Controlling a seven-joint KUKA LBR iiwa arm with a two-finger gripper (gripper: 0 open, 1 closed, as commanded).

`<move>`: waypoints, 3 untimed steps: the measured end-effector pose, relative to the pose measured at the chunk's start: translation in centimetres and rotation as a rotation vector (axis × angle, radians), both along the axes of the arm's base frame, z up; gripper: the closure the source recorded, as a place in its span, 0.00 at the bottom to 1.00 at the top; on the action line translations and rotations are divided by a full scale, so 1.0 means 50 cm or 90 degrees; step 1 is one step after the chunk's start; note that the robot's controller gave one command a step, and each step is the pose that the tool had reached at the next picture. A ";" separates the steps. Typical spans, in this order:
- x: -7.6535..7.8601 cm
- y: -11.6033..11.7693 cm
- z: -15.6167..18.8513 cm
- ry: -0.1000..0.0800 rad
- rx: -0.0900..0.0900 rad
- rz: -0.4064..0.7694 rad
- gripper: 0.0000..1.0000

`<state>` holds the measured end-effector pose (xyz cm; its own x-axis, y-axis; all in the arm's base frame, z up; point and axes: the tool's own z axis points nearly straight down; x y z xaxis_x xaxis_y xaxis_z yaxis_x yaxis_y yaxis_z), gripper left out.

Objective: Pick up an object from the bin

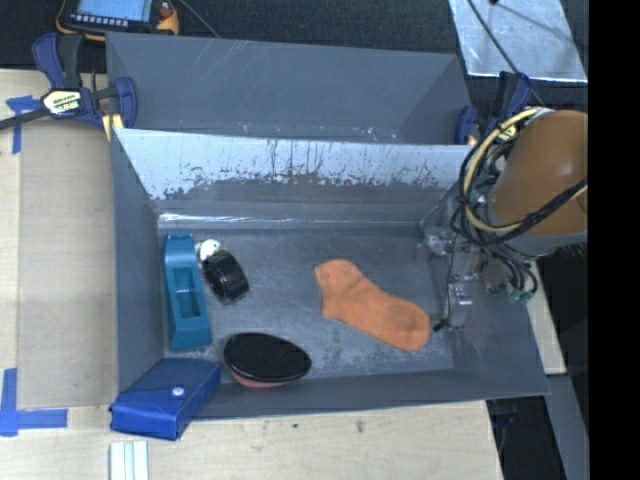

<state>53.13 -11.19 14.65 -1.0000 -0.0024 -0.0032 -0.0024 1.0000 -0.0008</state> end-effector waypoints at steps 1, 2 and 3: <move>0.000 0.000 0.000 0.000 0.000 0.000 0.00; -0.039 0.008 -0.077 -0.004 -0.001 -0.039 0.00; 0.000 0.063 -0.151 -0.002 0.000 -0.083 1.00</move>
Offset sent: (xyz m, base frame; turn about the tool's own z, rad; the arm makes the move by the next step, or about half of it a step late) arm -0.0402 0.0090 -0.0764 0.1118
